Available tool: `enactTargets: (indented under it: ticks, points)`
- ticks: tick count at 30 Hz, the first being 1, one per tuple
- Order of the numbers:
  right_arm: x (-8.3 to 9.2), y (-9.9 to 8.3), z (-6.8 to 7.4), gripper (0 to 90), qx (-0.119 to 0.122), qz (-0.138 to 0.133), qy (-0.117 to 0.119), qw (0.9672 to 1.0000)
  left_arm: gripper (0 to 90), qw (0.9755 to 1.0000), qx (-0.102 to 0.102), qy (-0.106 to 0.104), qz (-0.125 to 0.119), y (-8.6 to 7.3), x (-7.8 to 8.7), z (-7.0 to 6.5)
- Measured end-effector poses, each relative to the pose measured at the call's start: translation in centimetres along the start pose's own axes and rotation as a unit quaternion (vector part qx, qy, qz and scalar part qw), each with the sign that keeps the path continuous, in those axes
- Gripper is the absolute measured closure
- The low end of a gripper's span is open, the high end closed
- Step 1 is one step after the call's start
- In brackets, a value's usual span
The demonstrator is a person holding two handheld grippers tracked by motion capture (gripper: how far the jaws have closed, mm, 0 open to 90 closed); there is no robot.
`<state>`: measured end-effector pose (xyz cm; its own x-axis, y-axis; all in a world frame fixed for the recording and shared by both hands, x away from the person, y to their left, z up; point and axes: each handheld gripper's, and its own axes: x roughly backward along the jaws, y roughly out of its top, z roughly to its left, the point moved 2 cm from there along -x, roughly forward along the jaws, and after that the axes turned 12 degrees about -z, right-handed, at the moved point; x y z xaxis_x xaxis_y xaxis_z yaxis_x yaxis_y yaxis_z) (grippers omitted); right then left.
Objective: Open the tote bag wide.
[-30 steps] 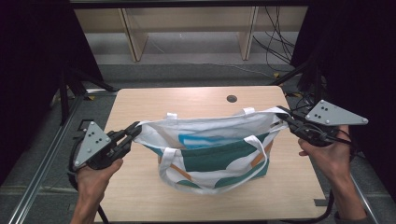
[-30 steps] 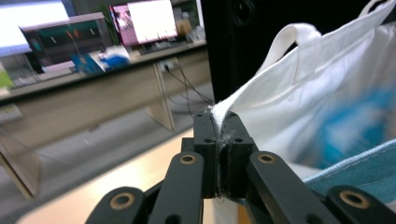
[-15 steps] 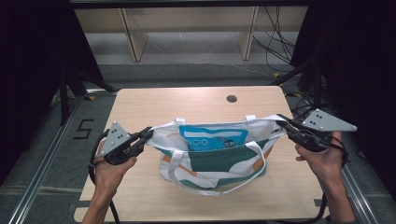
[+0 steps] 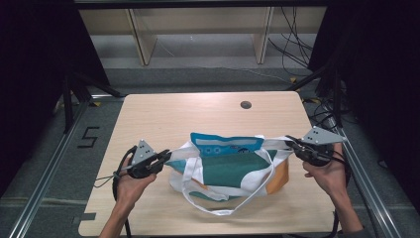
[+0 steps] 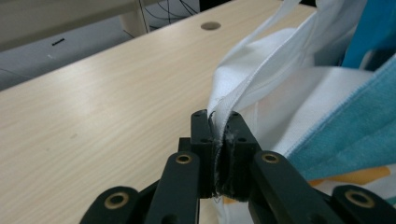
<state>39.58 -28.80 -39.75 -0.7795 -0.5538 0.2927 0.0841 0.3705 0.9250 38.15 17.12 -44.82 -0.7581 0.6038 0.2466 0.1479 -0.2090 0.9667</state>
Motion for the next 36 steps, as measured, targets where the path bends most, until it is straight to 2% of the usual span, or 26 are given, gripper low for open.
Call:
enactTargets:
  ticks: [3,5,6,7,8,9,10,11,12,13,14,15,16,17,19,20,22,23,26,27,29,30,31,33,34,36]
  points:
    - [-0.3,-0.8,0.0,88.0,-0.004,0.009,0.006,0.9999,83.9,0.9999,-0.005,-0.001,0.016,-1.0,-0.7,0.0]
    - [-0.4,-0.9,0.2,88.0,-0.004,0.01,0.005,0.9999,83.9,0.999,-0.023,-0.011,0.037,-1.7,-0.9,0.1]
    - [-0.5,-0.9,0.2,88.0,0.01,0.014,0.009,0.9998,83.9,0.9993,-0.002,-0.005,0.037,-2.1,-1.1,-0.2]
    - [-0.5,-0.9,0.2,88.0,0.01,0.014,0.009,0.9998,83.8,0.9993,-0.002,-0.005,0.037,-2.1,-1.1,-0.2]
    - [-0.6,-1.0,0.6,88.0,0.024,0.025,0.01,0.9994,83.8,0.9983,-0.007,-0.009,0.058,-2.8,-1.3,-0.2]
    - [-0.6,-1.2,0.8,88.0,0.022,0.034,0.012,0.9991,83.7,0.998,-0.019,-0.015,0.058,-3.0,-1.5,-0.1]
    - [-0.8,-1.4,0.9,88.0,0.024,0.038,0.013,0.9989,83.7,0.9976,-0.007,-0.016,0.067,-3.5,-1.6,-0.3]
    - [-1.0,-1.8,1.0,88.0,0.023,0.049,0.014,0.9985,83.8,0.9975,-0.008,-0.017,0.069,-3.7,-1.7,-0.5]
    - [-1.2,-2.1,1.0,88.0,0.03,0.051,0.018,0.9981,83.7,0.9965,-0.014,-0.021,0.079,-4.0,-1.9,-0.6]
    - [-1.4,-2.6,1.2,87.9,0.029,0.063,0.02,0.9974,83.8,0.9954,-0.035,-0.025,0.085,-4.3,-2.2,-0.6]
    - [-1.6,-3.1,1.3,88.0,0.032,0.075,0.025,0.9964,83.8,0.9949,-0.042,-0.025,0.088,-4.6,-2.5,-0.9]
    - [-1.8,-3.6,1.5,87.9,0.032,0.086,0.029,0.9953,83.8,0.9937,-0.037,-0.018,0.104,-5.0,-2.6,-1.3]
    - [-2.1,-4.1,1.7,87.9,0.023,0.098,0.038,0.9941,83.8,0.992,-0.054,-0.021,0.112,-5.3,-2.8,-1.4]
    - [-2.3,-4.6,1.8,87.9,0.027,0.108,0.045,0.9928,84.0,0.9907,-0.056,-0.024,0.121,-5.6,-2.9,-1.7]
    - [-2.5,-5.0,2.1,87.9,0.019,0.12,0.048,0.9914,84.3,0.9909,-0.05,-0.023,0.123,-5.9,-3.1,-2.0]
    - [-2.9,-6.1,2.6,87.9,0.02,0.141,0.057,0.9881,84.3,0.9901,-0.055,-0.025,0.126,-5.8,-3.1,-1.9]
    - [-3.0,-6.3,2.7,87.9,0.017,0.144,0.06,0.9876,84.3,0.9906,-0.052,-0.022,0.124,-5.9,-3.1,-1.8]
    - [-3.2,-6.6,2.8,87.9,0.015,0.147,0.062,0.987,84.3,0.9908,-0.055,-0.022,0.122,-5.9,-3.1,-1.8]
    - [-3.5,-7.5,3.3,88.0,0.021,0.166,0.07,0.9835,84.3,0.9888,-0.074,-0.025,0.127,-5.9,-3.1,-1.7]
    - [-3.7,-7.7,3.4,88.0,0.023,0.17,0.073,0.9825,84.2,0.9899,-0.063,-0.022,0.125,-6.0,-3.1,-1.9]
    - [-4.0,-8.2,3.7,88.2,0.015,0.179,0.076,0.9808,84.2,0.9902,-0.061,-0.018,0.124,-6.0,-3.2,-2.0]
    - [-4.2,-8.5,3.7,88.2,0.021,0.171,0.075,0.9822,84.2,0.989,-0.073,-0.02,0.127,-5.9,-3.2,-1.9]
    - [-4.2,-8.6,3.7,88.3,0.024,0.179,0.082,0.9802,84.2,0.9888,-0.072,-0.021,0.129,-6.0,-3.2,-1.9]
    - [-4.3,-8.8,3.7,88.3,0.017,0.184,0.083,0.9792,84.2,0.9886,-0.073,-0.019,0.13,-6.0,-3.3,-1.9]
    - [-4.9,-9.2,3.7,88.3,0.01,0.175,0.08,0.9812,84.2,0.9888,-0.072,-0.017,0.13,-6.1,-3.4,-1.9]
    - [-5.2,-9.2,3.7,88.4,0.013,0.175,0.074,0.9817,84.2,0.9896,-0.07,-0.013,0.125,-6.2,-3.6,-2.0]
